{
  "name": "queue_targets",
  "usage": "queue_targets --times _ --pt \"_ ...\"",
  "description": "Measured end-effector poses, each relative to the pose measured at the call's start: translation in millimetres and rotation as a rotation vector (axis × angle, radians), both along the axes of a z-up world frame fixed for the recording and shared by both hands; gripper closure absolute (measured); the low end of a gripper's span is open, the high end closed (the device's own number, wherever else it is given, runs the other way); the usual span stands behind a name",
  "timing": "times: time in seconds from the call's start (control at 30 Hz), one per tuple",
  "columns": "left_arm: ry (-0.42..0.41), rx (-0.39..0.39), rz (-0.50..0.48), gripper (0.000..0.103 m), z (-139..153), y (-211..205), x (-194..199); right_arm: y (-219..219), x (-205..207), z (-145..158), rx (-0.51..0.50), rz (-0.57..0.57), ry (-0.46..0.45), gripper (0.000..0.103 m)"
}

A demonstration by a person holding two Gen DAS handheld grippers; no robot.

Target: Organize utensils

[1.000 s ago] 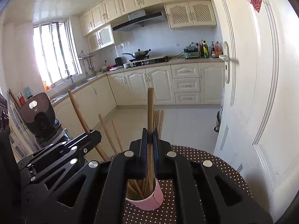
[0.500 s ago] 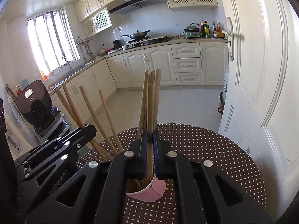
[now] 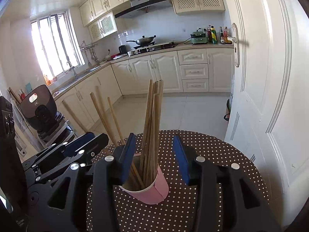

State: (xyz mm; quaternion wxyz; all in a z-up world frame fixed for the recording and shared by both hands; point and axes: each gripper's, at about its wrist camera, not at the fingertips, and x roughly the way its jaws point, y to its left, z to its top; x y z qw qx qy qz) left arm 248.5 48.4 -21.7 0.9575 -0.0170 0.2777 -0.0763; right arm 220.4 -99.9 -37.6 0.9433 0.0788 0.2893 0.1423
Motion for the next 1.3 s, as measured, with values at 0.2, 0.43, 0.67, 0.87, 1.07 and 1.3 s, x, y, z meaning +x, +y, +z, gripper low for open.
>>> queue_targets --times 0.2,0.43,0.67,0.87,1.07,1.3 --pt "-0.025 0.012 0.003 0.052 7 -3 -9 -12 -6 3 0.029 -0.020 0.003 0.060" --pt "-0.021 0.028 0.017 0.051 8 -3 -22 -13 -22 5 0.027 -0.020 -0.005 0.060" --pt "-0.022 0.035 0.034 0.047 8 6 -40 -13 -36 7 0.015 -0.019 -0.009 0.058" --pt "-0.023 0.051 0.043 0.039 6 7 -56 -14 -53 8 0.003 -0.021 -0.015 0.047" --pt "-0.009 0.065 0.053 0.033 1 5 -72 -16 -71 4 -0.010 -0.020 -0.016 0.036" --pt "0.001 0.079 0.060 0.027 -6 4 -93 -15 -95 -1 -0.031 -0.018 -0.025 0.021"
